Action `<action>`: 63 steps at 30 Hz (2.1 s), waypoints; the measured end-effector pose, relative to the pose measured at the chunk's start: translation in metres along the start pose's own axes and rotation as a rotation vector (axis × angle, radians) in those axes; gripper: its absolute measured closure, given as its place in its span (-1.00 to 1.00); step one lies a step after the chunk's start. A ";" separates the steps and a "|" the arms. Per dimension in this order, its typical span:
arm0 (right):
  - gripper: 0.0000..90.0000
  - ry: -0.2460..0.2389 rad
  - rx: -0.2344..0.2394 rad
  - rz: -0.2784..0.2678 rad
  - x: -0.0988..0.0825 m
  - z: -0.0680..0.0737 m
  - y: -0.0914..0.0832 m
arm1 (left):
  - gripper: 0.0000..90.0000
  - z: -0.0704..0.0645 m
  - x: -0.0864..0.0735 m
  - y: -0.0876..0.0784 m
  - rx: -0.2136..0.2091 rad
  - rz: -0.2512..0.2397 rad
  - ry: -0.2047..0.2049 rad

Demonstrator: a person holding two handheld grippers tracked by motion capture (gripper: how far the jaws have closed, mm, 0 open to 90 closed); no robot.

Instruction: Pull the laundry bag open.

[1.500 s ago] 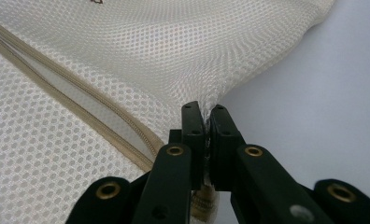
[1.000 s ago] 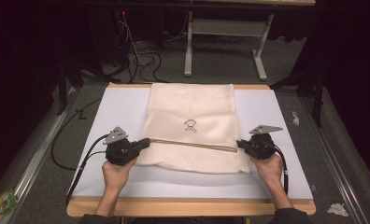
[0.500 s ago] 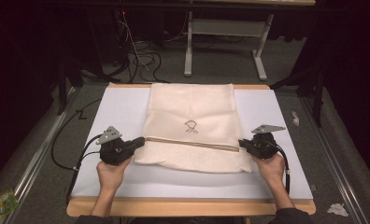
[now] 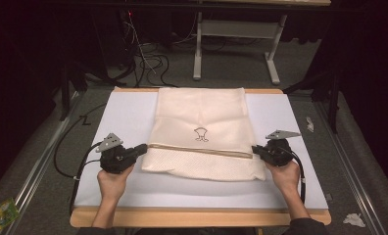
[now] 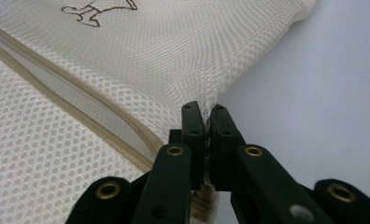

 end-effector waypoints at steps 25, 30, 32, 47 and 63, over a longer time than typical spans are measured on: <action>0.95 -0.020 -0.010 -0.012 0.003 0.001 -0.002 | 0.94 0.012 -0.002 -0.005 0.010 0.002 -0.007; 0.96 -0.020 -0.009 -0.009 0.003 0.002 -0.003 | 0.94 0.013 -0.001 -0.007 0.013 0.004 -0.007; 0.96 -0.024 -0.012 -0.007 0.004 0.001 -0.003 | 0.94 0.014 -0.003 -0.006 0.023 0.008 -0.002; 0.97 -0.043 -0.051 -0.017 0.013 -0.001 -0.010 | 0.94 0.019 -0.004 -0.006 0.039 0.025 -0.009; 0.95 -0.052 -0.054 0.016 0.013 0.003 -0.010 | 0.94 0.014 -0.007 -0.002 0.069 0.051 0.039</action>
Point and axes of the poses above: each handheld gripper's, and its own axes: y roughly forward along the jaws, x roughly out of its top, z roughly to its left, the point moved 7 cm from there along y, roughly forward along the jaws, and after that the axes turned 11 degrees about x, right-handed, at the moved point
